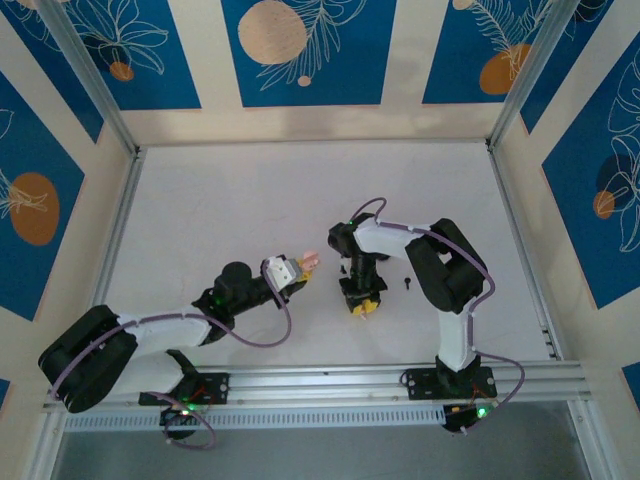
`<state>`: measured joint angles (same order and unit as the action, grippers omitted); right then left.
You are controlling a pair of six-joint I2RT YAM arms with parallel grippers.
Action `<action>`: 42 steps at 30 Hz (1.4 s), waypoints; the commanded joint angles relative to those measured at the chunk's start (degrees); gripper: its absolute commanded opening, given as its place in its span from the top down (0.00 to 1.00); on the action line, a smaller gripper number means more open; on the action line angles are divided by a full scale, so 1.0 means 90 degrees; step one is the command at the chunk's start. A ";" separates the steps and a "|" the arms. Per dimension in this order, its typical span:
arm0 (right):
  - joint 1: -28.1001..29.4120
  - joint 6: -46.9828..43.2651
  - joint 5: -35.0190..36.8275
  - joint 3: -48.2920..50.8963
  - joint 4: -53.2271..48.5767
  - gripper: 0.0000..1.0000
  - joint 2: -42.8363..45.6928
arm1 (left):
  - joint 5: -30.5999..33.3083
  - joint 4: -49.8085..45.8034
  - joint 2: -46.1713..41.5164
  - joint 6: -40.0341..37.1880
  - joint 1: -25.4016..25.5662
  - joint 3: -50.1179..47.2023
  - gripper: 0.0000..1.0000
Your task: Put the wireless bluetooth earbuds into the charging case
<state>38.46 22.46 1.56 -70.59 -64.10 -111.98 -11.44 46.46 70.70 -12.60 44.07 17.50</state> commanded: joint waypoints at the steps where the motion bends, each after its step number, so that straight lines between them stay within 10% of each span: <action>1: 0.0005 0.0077 0.0073 0.0136 0.0143 0.76 0.0052 | 0.0046 -0.0056 -0.0094 -0.0112 -0.0062 0.0097 0.86; 27: -0.0298 0.0826 0.0235 0.2437 0.5117 0.80 0.5361 | -0.0075 0.2109 0.1994 0.0707 0.0201 0.0735 0.88; 42: 0.0005 0.0615 -0.0347 0.3009 0.7107 0.80 0.5648 | -0.0116 0.2558 0.2235 0.0970 0.0288 0.0956 0.87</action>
<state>37.89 28.93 -0.49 -44.18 -5.02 -61.19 -11.53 65.87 90.35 -4.99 46.17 24.86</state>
